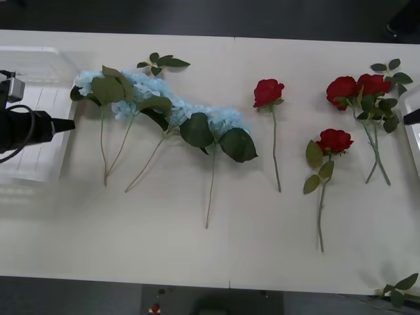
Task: Put the red flowers into the right box and the blue flowers into the left box
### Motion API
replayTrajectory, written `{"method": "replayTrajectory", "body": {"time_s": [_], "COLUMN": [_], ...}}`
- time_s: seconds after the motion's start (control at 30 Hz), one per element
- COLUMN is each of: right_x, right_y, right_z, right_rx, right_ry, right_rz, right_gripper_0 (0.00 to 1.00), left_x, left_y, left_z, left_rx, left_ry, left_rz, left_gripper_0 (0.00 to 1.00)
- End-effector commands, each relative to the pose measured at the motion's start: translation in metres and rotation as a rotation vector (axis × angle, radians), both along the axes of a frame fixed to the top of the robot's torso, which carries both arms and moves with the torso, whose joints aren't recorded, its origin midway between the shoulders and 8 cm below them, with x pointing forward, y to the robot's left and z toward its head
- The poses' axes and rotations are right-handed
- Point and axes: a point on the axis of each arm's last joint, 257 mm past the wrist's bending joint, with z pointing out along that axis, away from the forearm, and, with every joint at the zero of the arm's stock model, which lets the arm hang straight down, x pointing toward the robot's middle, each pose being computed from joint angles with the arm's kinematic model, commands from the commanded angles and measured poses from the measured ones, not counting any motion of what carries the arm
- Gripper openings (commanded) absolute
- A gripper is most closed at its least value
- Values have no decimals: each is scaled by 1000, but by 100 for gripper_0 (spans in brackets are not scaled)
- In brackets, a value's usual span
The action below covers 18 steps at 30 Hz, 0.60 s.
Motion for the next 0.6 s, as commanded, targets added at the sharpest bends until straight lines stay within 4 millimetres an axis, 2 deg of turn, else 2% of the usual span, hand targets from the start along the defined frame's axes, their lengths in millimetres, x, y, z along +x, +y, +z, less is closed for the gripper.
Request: {"method": "replayTrajectory", "body": {"time_s": [0.03,0.17,0.33,0.5,0.6], "right_x": [22,32,40,45,48], "right_y": [9,9,2,-4,0], "right_z": [-14,-31,-42,-50,-57], "right_rx": [-68,-141,-191,-241,-236], "right_ry": [-43,-66,-85,-98,-104], "right_rz": [0,15,4,1,-2], "right_gripper_0": [100,100,100,100,100], "left_x": [38,54,61,66,75], "left_y": [-19,-31,-44,-55,-64], "left_z": [24,23,22,11,5], "left_rx": [12,29,30,57,80], "left_ry": [-61,-62,-60,-40,-31], "left_rz": [7,-3,-16,-35,-44], "left_gripper_0": [100,100,100,100,100]}}
